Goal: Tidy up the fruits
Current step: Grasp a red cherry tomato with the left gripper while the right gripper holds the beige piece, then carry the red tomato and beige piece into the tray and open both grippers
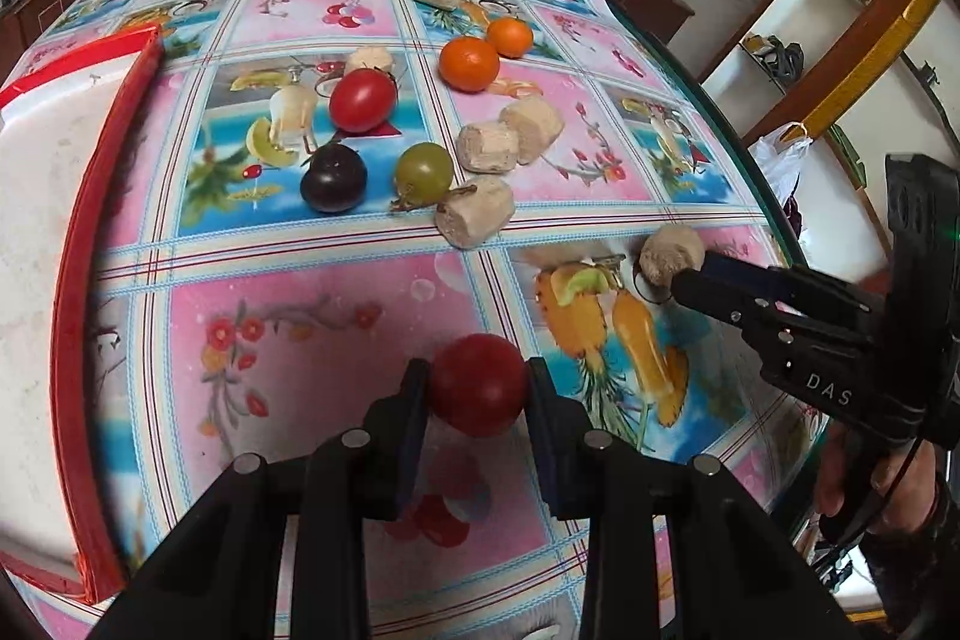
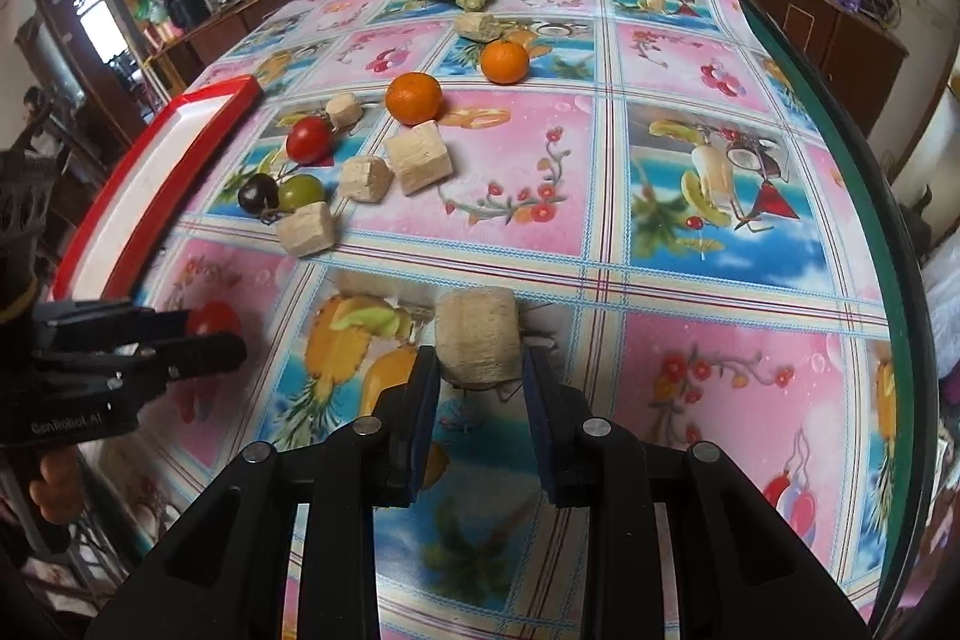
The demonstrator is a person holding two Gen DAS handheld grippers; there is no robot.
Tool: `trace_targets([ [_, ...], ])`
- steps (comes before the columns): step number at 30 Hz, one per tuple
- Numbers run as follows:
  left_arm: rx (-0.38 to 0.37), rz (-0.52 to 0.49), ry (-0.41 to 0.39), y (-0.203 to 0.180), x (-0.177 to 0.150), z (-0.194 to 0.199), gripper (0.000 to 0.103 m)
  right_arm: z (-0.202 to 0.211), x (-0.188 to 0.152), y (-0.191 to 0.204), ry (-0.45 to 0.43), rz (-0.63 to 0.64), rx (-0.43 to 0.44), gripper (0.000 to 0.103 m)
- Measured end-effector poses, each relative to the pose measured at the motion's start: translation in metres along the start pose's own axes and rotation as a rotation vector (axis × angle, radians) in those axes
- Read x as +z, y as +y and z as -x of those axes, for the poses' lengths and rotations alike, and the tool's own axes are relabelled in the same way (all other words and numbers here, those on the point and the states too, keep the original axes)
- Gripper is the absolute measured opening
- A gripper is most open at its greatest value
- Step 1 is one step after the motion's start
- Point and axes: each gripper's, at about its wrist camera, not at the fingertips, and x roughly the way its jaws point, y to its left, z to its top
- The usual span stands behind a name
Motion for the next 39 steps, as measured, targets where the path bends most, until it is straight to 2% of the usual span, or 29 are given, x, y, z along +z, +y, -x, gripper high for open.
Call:
trace_targets([
  [2, -0.001, -0.003, -0.002, 0.0, -0.001, 0.0, 0.034, -0.003, 0.002, 0.002, 0.003, 0.011, -0.007, 0.037],
  [7, -0.001, -0.01, -0.004, 0.0, -0.001, 0.0, 0.034, -0.017, 0.008, 0.01, 0.019, 0.043, -0.033, 0.037],
  [8, -0.002, -0.008, -0.005, 0.0, -0.002, 0.0, 0.034, -0.021, 0.008, 0.011, 0.024, 0.053, -0.051, 0.031],
  [9, -0.005, -0.006, -0.003, 0.0, -0.002, 0.0, 0.034, -0.021, 0.008, 0.011, 0.018, 0.05, -0.056, 0.031],
  [16, -0.031, -0.001, -0.001, 0.004, -0.006, 0.006, 0.034, -0.002, 0.003, 0.014, 0.018, 0.029, -0.003, 0.03],
  [21, -0.038, 0.01, -0.02, 0.006, -0.004, 0.017, 0.034, 0.012, 0.008, 0.021, 0.011, -0.018, 0.066, 0.03],
  [25, -0.042, 0.036, -0.046, 0.016, -0.001, 0.029, 0.034, 0.014, 0.016, 0.034, 0.009, -0.005, 0.085, 0.03],
  [32, -0.018, 0.101, -0.099, 0.048, 0.005, 0.057, 0.034, 0.004, 0.038, 0.074, 0.024, 0.034, 0.159, 0.03],
  [39, 0.042, 0.187, -0.142, 0.101, 0.011, 0.08, 0.034, -0.015, 0.07, 0.129, 0.04, 0.093, 0.255, 0.03],
])
